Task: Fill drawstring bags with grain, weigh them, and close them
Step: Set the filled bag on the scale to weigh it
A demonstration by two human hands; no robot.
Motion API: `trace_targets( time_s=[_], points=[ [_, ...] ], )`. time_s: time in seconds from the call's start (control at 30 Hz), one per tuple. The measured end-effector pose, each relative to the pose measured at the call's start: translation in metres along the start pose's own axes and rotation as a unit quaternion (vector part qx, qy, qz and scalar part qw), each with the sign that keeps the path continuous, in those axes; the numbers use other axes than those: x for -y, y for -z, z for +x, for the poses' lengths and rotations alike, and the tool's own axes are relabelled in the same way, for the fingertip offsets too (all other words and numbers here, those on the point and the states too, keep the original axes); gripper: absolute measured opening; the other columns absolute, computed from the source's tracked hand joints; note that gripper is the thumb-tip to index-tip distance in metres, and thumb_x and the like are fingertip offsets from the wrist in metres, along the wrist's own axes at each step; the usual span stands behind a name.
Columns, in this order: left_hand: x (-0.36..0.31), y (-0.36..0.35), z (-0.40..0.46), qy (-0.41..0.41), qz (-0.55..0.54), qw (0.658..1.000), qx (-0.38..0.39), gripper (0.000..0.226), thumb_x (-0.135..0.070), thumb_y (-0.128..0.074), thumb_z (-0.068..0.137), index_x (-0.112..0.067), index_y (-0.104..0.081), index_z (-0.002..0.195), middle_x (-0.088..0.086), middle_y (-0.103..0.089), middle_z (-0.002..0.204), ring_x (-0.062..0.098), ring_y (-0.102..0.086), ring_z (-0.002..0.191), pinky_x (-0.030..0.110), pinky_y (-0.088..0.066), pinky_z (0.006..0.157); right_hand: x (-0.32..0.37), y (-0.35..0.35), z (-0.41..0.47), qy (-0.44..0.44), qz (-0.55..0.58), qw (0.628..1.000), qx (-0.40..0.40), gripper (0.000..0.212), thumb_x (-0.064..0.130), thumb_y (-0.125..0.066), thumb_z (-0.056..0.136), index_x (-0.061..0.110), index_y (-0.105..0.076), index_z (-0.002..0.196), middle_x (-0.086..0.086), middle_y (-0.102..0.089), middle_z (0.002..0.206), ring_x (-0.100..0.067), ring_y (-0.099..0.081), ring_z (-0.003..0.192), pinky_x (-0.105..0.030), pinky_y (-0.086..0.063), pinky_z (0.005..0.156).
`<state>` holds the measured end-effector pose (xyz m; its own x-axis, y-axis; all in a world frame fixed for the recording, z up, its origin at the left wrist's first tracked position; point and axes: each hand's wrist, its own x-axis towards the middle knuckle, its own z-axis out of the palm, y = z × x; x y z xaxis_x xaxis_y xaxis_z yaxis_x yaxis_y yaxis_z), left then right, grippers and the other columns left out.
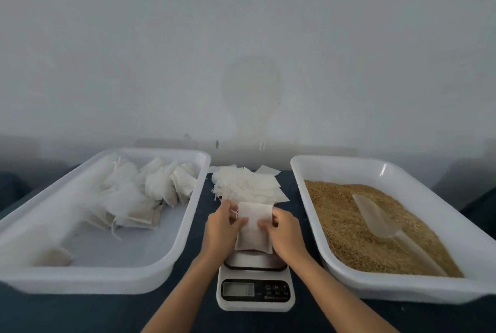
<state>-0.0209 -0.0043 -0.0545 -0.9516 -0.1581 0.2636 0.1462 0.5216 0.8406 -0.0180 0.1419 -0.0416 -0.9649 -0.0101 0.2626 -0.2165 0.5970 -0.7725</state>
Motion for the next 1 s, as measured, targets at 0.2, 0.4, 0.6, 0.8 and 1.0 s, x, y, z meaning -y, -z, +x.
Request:
trace_targets(
  time_s=[0.2,0.4,0.6,0.8,1.0],
  points=[
    [0.006,0.004,0.002,-0.049,0.062,0.996,-0.050,0.023,-0.020,-0.069,0.084,-0.015,-0.054,0.100,-0.006,-0.060,0.086,0.010,-0.054,0.081,0.013,-0.036,0.065,-0.015,0.003,0.003,0.047,-0.031,0.996,-0.061,0.016,0.014,-0.063,0.088,0.012,-0.060,0.104,0.002,-0.060,0.104,-0.015,-0.052,0.102,-0.032,-0.041,0.094],
    [0.015,0.019,0.004,-0.025,0.026,0.996,-0.077,0.018,-0.007,-0.060,0.088,-0.005,-0.051,0.104,0.001,-0.058,0.092,0.014,-0.054,0.087,0.022,-0.039,0.078,-0.029,0.010,0.004,-0.024,0.091,0.993,-0.076,0.023,0.006,-0.054,0.092,0.010,-0.052,0.114,-0.002,-0.054,0.110,-0.013,-0.051,0.104,-0.023,-0.037,0.090],
    [0.030,0.022,-0.002,0.001,0.044,0.997,-0.062,0.015,-0.004,-0.054,0.089,-0.014,-0.049,0.098,-0.004,-0.055,0.090,0.010,-0.051,0.086,0.017,-0.033,0.078,-0.037,0.010,-0.001,-0.049,0.109,0.991,-0.066,0.025,0.005,-0.052,0.093,0.004,-0.052,0.117,0.001,-0.054,0.101,-0.011,-0.052,0.098,-0.025,-0.040,0.089],
    [0.036,0.022,-0.002,0.012,0.047,0.998,-0.050,0.018,-0.003,-0.053,0.088,-0.017,-0.047,0.097,-0.003,-0.056,0.092,0.011,-0.053,0.088,0.020,-0.036,0.079,-0.038,0.010,0.000,-0.054,0.118,0.989,-0.069,0.023,0.004,-0.051,0.093,0.004,-0.053,0.116,0.007,-0.053,0.092,-0.008,-0.052,0.092,-0.025,-0.039,0.087],
    [0.035,0.021,-0.002,0.000,0.057,0.997,-0.054,0.018,-0.003,-0.053,0.088,-0.017,-0.047,0.096,-0.004,-0.057,0.092,0.011,-0.054,0.089,0.021,-0.037,0.082,-0.042,0.007,0.002,-0.053,0.112,0.990,-0.065,0.021,0.007,-0.051,0.094,0.006,-0.054,0.115,0.008,-0.054,0.090,-0.002,-0.052,0.085,-0.019,-0.039,0.080]
  ],
)
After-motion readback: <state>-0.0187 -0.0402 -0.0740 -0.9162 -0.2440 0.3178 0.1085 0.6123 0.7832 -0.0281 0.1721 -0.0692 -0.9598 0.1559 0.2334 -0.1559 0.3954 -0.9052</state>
